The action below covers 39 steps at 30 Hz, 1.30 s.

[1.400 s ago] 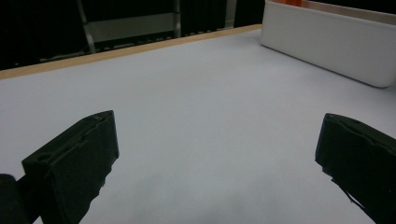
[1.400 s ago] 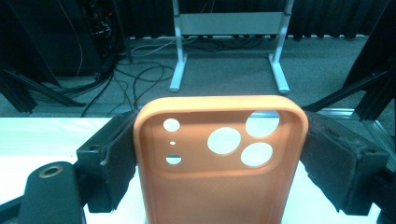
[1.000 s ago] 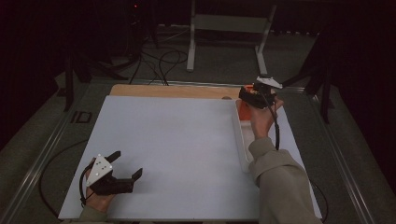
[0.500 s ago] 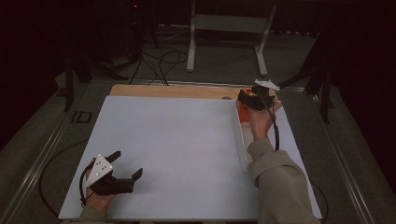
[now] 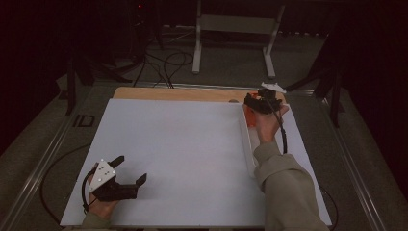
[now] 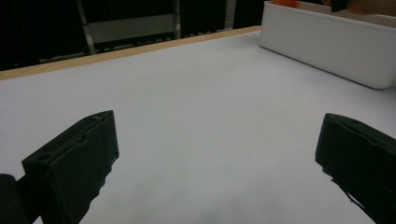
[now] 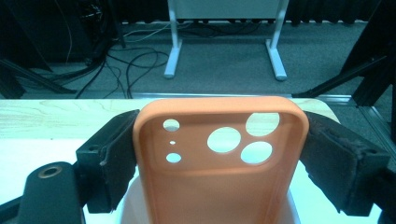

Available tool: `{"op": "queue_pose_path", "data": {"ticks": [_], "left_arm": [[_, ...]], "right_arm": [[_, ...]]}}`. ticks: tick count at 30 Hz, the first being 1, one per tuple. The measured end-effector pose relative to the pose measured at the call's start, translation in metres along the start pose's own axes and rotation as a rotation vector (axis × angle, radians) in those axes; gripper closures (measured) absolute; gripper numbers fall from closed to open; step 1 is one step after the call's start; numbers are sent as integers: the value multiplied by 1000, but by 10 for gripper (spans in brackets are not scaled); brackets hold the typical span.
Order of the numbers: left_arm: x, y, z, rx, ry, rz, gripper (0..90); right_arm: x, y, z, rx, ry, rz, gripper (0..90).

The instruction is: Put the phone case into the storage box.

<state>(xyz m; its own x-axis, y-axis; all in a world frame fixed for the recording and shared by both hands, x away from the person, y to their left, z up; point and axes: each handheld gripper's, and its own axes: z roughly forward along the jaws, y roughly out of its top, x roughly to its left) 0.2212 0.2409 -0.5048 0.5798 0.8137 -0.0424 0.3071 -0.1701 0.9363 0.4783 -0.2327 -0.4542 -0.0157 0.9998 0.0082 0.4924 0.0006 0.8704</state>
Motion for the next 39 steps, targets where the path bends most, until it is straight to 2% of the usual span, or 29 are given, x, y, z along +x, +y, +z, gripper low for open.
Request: {"op": "queue_pose_path", "data": {"ticks": [7, 12, 14, 21, 26, 28, 39], "left_arm": [[0, 0, 0, 1, -1, 2, 3], [0, 0, 0, 0, 0, 1, 3], [0, 0, 0, 1, 0, 2, 3], [-1, 0, 0, 2, -3, 3, 3], [-1, 0, 0, 1, -3, 2, 3], [-1, 0, 0, 4, -3, 6, 3], [-1, 0, 0, 5, -3, 8, 3]], "right_arm": [[2, -2, 3, 11, -5, -17, 156], [0, -2, 3, 11, -12, -1, 151], [-1, -2, 3, 13, -10, 6, 123], [-1, -2, 3, 8, -23, 5, 90], [-2, 2, 0, -22, 1, 30, 86], [-2, 3, -1, -27, 5, 26, 86], [-6, 5, -4, -32, 2, 32, 87]]}}
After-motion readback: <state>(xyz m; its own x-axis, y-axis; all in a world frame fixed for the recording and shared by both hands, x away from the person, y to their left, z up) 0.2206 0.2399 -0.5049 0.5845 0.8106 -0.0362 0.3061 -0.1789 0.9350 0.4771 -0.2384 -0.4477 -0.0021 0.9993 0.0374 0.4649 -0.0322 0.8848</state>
